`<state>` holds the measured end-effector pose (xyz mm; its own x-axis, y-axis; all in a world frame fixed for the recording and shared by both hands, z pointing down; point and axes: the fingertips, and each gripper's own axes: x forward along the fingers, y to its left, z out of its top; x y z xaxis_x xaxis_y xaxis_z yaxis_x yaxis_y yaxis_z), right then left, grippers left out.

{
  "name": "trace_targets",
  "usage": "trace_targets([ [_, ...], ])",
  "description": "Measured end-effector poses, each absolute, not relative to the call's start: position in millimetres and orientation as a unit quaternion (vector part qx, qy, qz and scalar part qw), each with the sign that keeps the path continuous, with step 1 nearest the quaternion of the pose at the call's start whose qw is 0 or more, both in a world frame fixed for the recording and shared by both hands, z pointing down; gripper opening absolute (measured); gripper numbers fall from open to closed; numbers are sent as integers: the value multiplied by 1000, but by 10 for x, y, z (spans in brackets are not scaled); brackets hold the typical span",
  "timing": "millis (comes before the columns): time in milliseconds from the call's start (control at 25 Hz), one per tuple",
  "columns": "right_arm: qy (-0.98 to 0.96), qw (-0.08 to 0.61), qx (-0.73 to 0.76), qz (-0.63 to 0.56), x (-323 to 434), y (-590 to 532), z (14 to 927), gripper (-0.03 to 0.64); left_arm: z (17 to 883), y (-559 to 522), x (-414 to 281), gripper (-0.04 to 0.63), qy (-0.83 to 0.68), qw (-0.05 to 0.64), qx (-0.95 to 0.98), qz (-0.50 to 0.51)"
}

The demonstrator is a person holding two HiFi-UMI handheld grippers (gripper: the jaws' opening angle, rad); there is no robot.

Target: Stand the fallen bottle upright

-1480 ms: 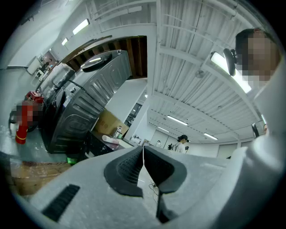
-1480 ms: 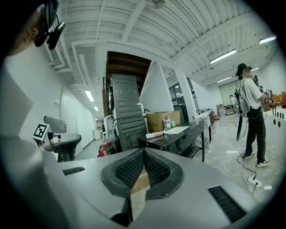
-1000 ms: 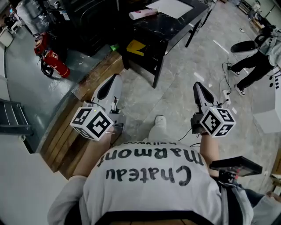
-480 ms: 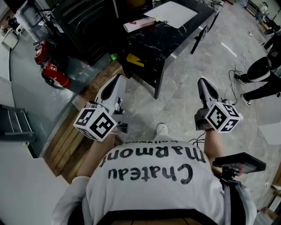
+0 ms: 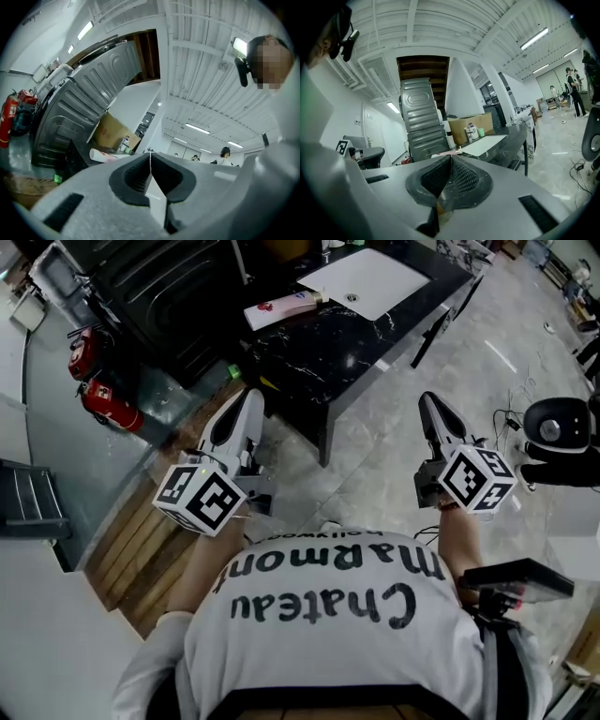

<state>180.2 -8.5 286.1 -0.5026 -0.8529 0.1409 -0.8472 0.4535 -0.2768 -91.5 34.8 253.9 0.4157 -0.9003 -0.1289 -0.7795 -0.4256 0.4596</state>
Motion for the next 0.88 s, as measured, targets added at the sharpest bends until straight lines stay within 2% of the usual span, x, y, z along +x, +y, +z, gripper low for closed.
trace_targets([
  [240, 857, 12, -486, -170, 1909, -481, 2954, 14, 2662, 105, -757, 20, -523, 171, 818, -165],
  [880, 850, 1, -485, -207, 1679, -1489, 3183, 14, 2785, -1061, -907, 20, -515, 191, 822, -151],
])
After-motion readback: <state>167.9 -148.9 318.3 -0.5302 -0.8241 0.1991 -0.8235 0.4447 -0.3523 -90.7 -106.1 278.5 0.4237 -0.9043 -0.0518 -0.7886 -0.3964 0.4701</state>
